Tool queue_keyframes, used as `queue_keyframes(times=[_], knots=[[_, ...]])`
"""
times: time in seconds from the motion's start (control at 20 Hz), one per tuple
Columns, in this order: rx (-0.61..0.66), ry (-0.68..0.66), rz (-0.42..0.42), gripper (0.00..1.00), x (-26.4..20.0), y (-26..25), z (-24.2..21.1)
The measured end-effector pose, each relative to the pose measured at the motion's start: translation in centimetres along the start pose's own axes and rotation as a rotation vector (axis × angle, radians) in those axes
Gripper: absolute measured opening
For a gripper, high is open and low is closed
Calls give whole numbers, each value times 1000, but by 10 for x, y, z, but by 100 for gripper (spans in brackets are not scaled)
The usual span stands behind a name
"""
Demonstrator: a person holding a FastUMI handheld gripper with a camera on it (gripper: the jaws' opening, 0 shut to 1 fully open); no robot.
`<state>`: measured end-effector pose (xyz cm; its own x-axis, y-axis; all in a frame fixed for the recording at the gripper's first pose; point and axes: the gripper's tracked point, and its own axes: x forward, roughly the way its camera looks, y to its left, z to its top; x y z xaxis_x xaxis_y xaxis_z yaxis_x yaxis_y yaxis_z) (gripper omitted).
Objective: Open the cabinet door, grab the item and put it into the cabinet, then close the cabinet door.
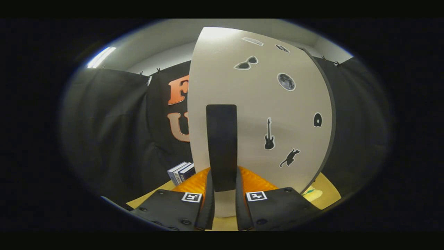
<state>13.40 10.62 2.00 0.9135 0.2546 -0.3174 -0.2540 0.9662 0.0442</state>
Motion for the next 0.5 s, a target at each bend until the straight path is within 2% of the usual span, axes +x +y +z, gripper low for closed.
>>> queue_keyframes(times=[0.5], knots=[[18,15,35,33,-42,-19,-3]])
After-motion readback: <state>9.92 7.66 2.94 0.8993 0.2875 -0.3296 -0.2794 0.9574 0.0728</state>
